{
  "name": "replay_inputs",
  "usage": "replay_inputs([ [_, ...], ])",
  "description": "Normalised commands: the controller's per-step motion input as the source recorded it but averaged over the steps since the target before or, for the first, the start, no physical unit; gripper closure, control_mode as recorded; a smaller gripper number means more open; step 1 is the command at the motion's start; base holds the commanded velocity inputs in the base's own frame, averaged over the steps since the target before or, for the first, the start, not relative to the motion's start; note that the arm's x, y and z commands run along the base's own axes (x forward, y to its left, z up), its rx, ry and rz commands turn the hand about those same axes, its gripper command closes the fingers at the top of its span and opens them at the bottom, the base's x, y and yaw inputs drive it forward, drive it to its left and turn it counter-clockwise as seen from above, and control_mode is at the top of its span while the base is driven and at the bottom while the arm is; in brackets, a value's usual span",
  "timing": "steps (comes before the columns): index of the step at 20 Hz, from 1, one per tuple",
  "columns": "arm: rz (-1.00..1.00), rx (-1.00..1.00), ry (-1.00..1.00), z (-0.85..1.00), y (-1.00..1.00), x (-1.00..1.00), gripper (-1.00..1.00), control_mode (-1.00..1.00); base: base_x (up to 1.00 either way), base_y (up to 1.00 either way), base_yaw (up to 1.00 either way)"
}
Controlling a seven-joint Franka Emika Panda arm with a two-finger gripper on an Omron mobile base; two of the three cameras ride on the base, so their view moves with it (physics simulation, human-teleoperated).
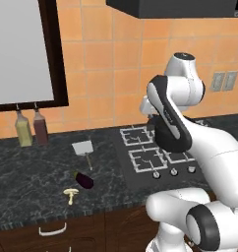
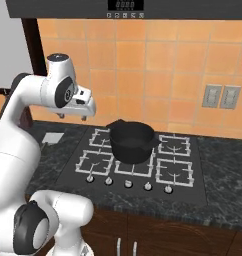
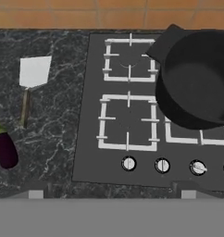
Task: Put the mushroom and eggplant in the pot. Retrieve the spatula and lightly stir the vegetables in the pot.
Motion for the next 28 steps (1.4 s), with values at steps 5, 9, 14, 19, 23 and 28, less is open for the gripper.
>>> replay_inputs([
  [5, 0.09, 0.00, 0.06, -0.44, 0.97, -0.23, -1.00, -1.00, 0.00, 0.00, 0.00],
  [9, 0.13, -0.03, 0.12, -0.41, 0.62, -0.21, -1.00, -1.00, 0.00, 0.00, 0.00],
  [14, 0.24, -0.03, 0.12, -0.67, 0.90, -0.10, -1.00, -1.00, 0.00, 0.00, 0.00],
  [19, 0.26, -0.01, 0.02, -0.96, 1.00, -0.03, -1.00, -1.00, 0.00, 0.00, 0.00],
  [23, 0.12, 0.00, 0.02, -0.81, 0.93, 0.08, -1.00, -1.00, 0.00, 0.00, 0.00],
  [28, 0.04, 0.00, 0.00, -0.38, 0.44, 0.50, -1.00, -1.00, 0.00, 0.00, 0.00],
])
